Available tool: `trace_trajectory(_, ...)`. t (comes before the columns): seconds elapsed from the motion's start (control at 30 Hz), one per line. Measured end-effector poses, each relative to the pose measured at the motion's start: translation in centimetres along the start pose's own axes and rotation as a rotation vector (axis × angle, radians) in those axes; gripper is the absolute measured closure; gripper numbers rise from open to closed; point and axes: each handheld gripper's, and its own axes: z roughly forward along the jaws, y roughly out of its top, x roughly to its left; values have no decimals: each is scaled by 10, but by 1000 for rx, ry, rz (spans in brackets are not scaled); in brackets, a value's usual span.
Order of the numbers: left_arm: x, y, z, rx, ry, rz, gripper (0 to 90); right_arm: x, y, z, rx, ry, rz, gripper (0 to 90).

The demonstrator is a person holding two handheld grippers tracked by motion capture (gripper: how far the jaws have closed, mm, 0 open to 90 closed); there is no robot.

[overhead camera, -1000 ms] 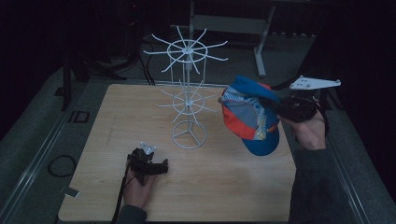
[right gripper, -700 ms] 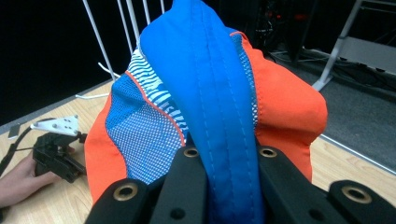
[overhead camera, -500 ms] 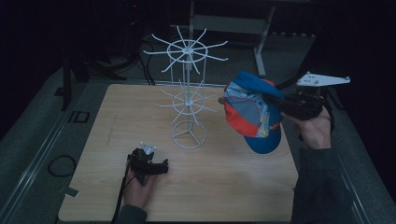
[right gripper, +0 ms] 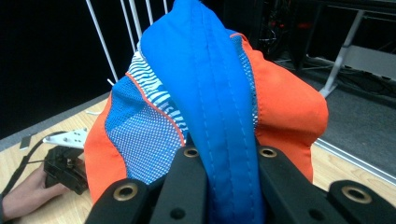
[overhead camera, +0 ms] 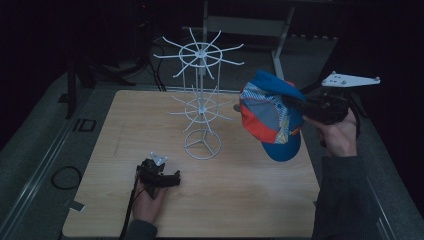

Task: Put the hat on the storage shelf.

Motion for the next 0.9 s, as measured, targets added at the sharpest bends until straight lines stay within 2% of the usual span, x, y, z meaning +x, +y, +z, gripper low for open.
trace_trajectory(0.37,0,0,0,0,0,0,14,-1,3,-3,-32,6,14,883)
trace_trajectory(0.9,0,0,0,0,0,0,14,-2,11,-12,-97,53,18,883)
